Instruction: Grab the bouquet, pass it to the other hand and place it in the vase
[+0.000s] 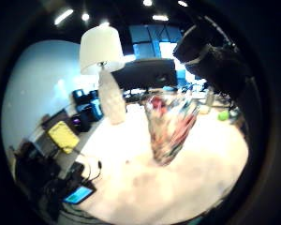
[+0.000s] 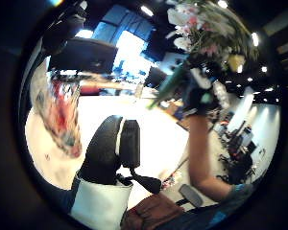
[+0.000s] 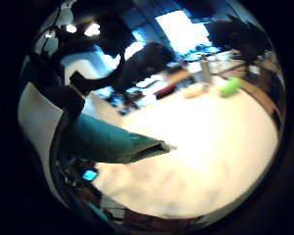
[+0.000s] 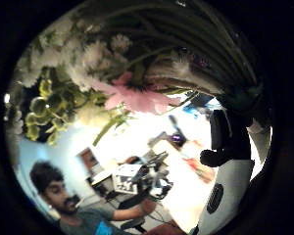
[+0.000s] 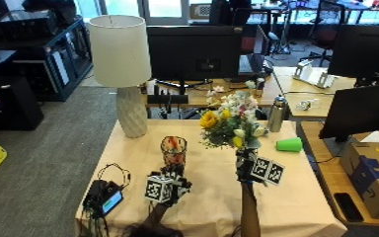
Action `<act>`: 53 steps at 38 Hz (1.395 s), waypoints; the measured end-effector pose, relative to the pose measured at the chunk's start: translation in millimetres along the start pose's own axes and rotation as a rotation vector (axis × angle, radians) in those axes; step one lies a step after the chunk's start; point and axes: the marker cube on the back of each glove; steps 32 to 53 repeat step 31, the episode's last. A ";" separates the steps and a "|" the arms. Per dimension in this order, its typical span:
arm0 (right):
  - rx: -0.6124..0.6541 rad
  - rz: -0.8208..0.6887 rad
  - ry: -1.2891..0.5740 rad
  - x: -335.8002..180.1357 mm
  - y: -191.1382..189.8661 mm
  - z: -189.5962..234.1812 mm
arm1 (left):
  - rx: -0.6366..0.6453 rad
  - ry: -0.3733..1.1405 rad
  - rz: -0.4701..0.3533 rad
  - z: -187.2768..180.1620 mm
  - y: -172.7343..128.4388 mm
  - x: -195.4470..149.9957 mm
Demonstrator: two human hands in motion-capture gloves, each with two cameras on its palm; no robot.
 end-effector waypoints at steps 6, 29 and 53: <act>-0.214 0.206 0.562 122.8 30.4 -23.1 | -0.349 -0.051 -0.069 66.9 114.1 -26.3; -0.661 0.342 0.955 192.4 75.3 56.8 | -0.777 -0.057 -0.270 67.0 170.1 -32.3; -0.667 0.344 0.996 193.8 75.5 54.9 | -0.778 -0.052 -0.261 67.4 170.0 -31.3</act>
